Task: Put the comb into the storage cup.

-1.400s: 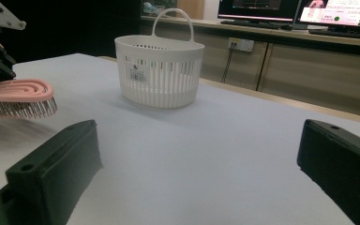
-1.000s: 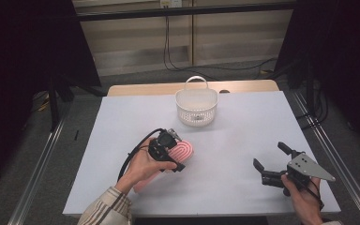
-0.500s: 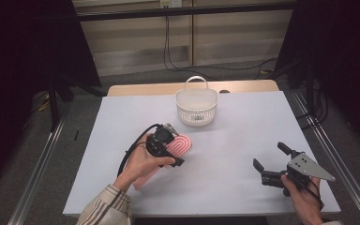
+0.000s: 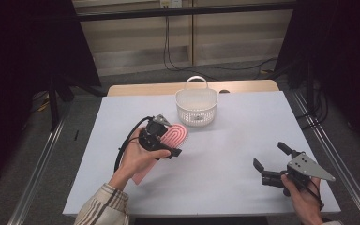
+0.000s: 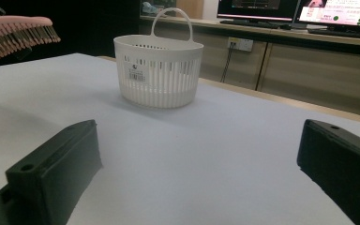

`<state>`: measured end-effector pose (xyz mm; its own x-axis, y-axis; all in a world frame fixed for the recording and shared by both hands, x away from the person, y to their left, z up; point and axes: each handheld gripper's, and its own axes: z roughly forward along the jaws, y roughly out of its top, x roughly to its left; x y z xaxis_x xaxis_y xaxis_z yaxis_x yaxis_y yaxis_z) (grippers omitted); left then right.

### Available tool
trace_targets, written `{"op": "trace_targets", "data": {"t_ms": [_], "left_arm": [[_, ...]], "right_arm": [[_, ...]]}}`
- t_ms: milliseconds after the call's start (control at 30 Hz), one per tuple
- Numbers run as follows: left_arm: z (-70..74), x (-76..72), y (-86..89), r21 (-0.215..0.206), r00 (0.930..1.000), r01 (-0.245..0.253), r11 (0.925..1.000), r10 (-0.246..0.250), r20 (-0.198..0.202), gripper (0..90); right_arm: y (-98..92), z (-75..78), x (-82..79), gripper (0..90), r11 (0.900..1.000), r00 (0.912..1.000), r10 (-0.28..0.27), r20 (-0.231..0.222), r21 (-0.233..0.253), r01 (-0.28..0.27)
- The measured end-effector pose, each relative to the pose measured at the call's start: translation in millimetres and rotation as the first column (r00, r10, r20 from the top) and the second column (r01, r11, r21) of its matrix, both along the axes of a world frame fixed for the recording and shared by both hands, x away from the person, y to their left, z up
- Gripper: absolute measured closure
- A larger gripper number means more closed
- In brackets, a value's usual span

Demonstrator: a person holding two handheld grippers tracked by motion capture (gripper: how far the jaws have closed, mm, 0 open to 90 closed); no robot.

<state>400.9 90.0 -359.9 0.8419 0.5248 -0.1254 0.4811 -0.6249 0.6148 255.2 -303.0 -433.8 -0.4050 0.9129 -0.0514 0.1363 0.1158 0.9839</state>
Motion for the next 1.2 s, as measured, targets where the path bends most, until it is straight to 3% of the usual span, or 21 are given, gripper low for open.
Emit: {"op": "trace_targets", "data": {"t_ms": [467, 733, 1033, 1200], "left_arm": [[11.5, 0.6, 6.6, -0.056, 0.9969, -0.024, 0.9981, 0.029, 0.073, 19.5], [16.8, 1.6, 10.5, -0.087, 0.9935, -0.056, 0.9946, 0.064, 0.094, 19.5], [21.4, 2.6, 15.7, -0.129, 0.9867, -0.086, 0.988, 0.102, 0.126, 19.5], [25.8, 2.8, 16.6, -0.156, 0.978, -0.095, 0.9831, 0.122, 0.169, 19.5]], "right_arm": [[-0.4, 0.1, -0.1, 0.0, 1.0, 1.0, -0.003, -0.001, 0.001, 0.003], [-0.5, 0.2, -0.2, 0.0, 1.0, 1.0, -0.003, -0.003, 0.002, 0.003], [-0.5, 0.1, -0.1, 0.0, 1.0, 1.0, -0.003, -0.002, 0.002, 0.003], [-0.8, 0.3, -0.3, 0.0, 1.0, 1.0, -0.003, 0.001, 0.002, 0.003]]}}
